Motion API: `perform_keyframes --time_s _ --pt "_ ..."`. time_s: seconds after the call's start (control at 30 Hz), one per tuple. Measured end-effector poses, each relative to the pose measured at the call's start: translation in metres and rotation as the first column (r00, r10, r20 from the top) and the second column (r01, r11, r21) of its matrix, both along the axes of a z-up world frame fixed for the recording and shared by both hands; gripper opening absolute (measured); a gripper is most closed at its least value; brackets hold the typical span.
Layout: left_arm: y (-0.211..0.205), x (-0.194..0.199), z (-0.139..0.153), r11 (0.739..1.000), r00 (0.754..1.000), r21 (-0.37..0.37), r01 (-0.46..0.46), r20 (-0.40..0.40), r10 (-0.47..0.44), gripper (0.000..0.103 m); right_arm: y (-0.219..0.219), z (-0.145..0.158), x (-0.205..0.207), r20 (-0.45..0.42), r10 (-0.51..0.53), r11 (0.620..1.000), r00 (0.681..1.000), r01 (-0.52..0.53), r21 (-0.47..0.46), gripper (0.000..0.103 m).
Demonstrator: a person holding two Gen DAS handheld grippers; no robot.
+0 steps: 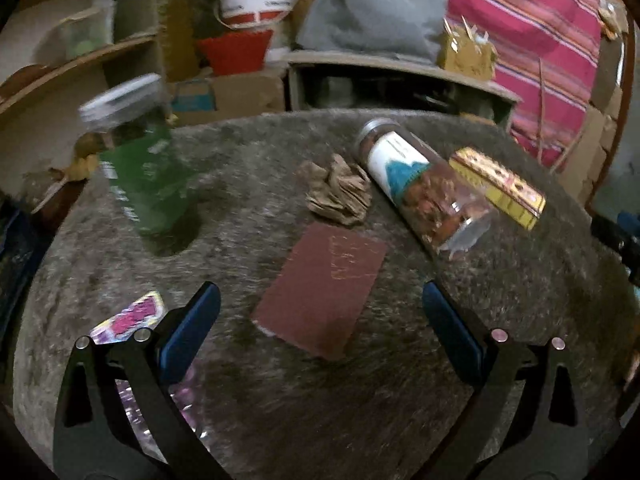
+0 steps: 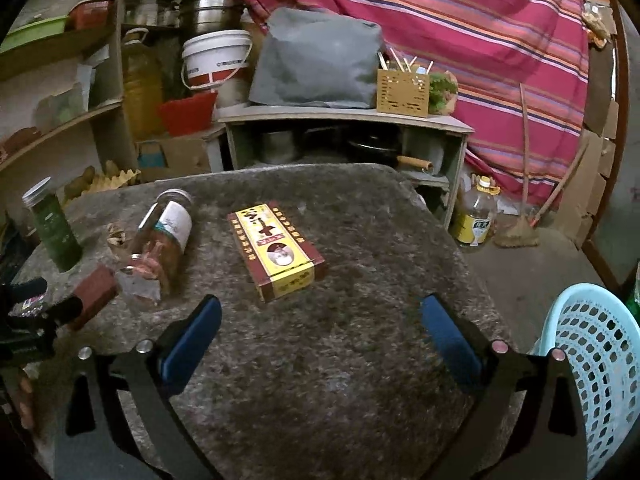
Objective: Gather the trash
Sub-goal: 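Return both tools from the basket to the table, then grasp the crumpled brown paper with the right tool while the left grasps the maroon pad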
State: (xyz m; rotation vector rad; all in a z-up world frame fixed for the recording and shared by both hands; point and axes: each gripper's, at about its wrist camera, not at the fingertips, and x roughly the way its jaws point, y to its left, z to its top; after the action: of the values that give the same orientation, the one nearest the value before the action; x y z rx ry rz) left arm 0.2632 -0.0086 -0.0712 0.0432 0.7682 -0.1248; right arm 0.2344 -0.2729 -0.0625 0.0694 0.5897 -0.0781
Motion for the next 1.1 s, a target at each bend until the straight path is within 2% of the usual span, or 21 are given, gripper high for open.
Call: perform_keyframes --time_s 0.1,0.23,0.43,0.53,0.6,0.63,0.67,0.8,0.97,1.1 --pt "-0.001 0.009 -0.006 1.0 0.999 0.006 -0.004 -0.04 0.004 0.098 -0.002 -0.003 0.004 -0.019 -0.022 1.0 1.0 0.022 -0.002 0.099" --pt "0.01 0.019 -0.007 0.999 0.997 -0.037 -0.036 -0.069 0.034 0.098 -0.007 -0.007 0.01 -0.051 -0.039 0.999 0.998 0.04 0.003 0.099" --pt "0.012 0.037 -0.022 0.997 0.985 -0.06 -0.039 -0.17 0.028 0.096 -0.014 -0.007 0.012 -0.056 -0.043 0.998 0.998 0.045 0.044 0.099" --pt "0.009 0.039 -0.024 0.998 0.985 -0.055 -0.028 -0.173 0.018 0.086 -0.01 -0.008 0.012 -0.058 -0.035 0.999 0.998 0.037 0.04 0.099" --pt "0.008 0.038 -0.023 0.999 0.986 -0.047 -0.025 -0.163 0.017 0.078 -0.006 -0.01 0.013 -0.068 -0.028 0.999 0.997 0.029 0.025 0.099" --pt "0.007 0.036 -0.022 0.999 0.988 -0.05 -0.014 -0.154 0.006 0.069 -0.003 -0.01 0.014 -0.071 -0.022 1.0 0.997 0.023 0.015 0.099" --pt "0.007 0.035 -0.021 0.998 0.989 -0.058 -0.002 -0.15 -0.006 0.067 0.001 -0.011 0.014 -0.075 -0.017 1.0 0.997 0.016 -0.005 0.099" --pt "0.011 0.026 -0.016 0.998 0.991 -0.068 0.013 -0.13 -0.022 0.066 0.014 -0.012 0.013 -0.087 -0.012 0.999 0.996 0.009 -0.039 0.099" --pt "0.029 -0.007 0.02 0.999 1.0 -0.035 0.02 0.023 -0.019 0.065 0.033 0.0 0.006 -0.058 -0.001 1.0 0.998 0.0 -0.027 0.099" --pt "0.067 -0.022 0.036 0.998 0.997 -0.054 -0.039 0.058 0.042 0.065 0.062 0.01 0.006 -0.026 0.034 0.999 0.999 -0.035 -0.006 0.099"
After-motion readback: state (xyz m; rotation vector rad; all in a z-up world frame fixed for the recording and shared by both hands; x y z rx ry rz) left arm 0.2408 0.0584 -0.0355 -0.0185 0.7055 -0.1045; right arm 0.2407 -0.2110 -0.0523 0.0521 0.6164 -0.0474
